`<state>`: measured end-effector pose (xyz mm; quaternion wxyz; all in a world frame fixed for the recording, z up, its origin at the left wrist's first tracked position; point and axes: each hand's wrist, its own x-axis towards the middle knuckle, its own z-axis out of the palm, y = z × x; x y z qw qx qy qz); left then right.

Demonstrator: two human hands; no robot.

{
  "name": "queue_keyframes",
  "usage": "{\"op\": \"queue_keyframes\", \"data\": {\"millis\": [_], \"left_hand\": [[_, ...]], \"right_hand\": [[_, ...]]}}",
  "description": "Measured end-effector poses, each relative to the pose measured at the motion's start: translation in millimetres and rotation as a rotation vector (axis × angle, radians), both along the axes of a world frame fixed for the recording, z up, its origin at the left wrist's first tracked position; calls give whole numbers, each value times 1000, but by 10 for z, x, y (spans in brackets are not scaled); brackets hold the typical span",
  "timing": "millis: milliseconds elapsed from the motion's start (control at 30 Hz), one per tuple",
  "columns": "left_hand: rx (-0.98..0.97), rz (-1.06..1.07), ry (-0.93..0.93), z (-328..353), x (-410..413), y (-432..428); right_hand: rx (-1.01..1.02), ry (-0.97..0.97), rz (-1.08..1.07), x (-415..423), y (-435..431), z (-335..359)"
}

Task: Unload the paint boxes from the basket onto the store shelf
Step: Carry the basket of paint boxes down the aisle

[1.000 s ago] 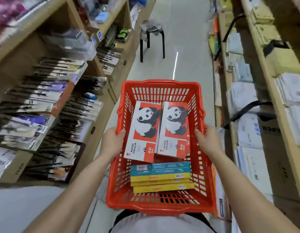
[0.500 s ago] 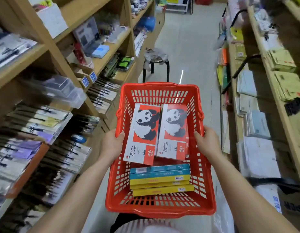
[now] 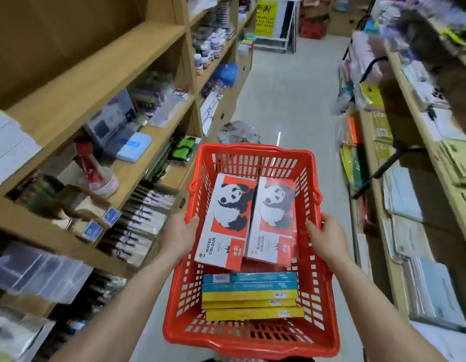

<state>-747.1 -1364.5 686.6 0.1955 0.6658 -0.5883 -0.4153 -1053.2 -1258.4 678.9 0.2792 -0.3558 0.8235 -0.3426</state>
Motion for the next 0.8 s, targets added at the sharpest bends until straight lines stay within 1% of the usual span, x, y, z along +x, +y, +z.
{"op": "queue_keyframes", "data": {"millis": [233, 300, 400, 533, 700, 800], "left_hand": [[1, 18, -68, -135, -828, -1890], [-23, 2, -82, -112, -1063, -2424], [-50, 42, -105, -79, -1328, -3166], [-33, 81, -62, -170, -1620, -4169], [-34, 54, -24, -440, -1894, -5537], [-4, 37, 3, -639, -2054, -6343]], "right_hand": [[-1, -55, 10, -855, -1923, -255], [-6, -38, 23, -1096, -2489, -234], [0, -16, 39, -1389, -3292, -202], [1, 8, 43, -1666, -4305, -230], [3, 23, 16, -1895, -5599, -414], [22, 29, -32, -2003, -6321, -587]]}}
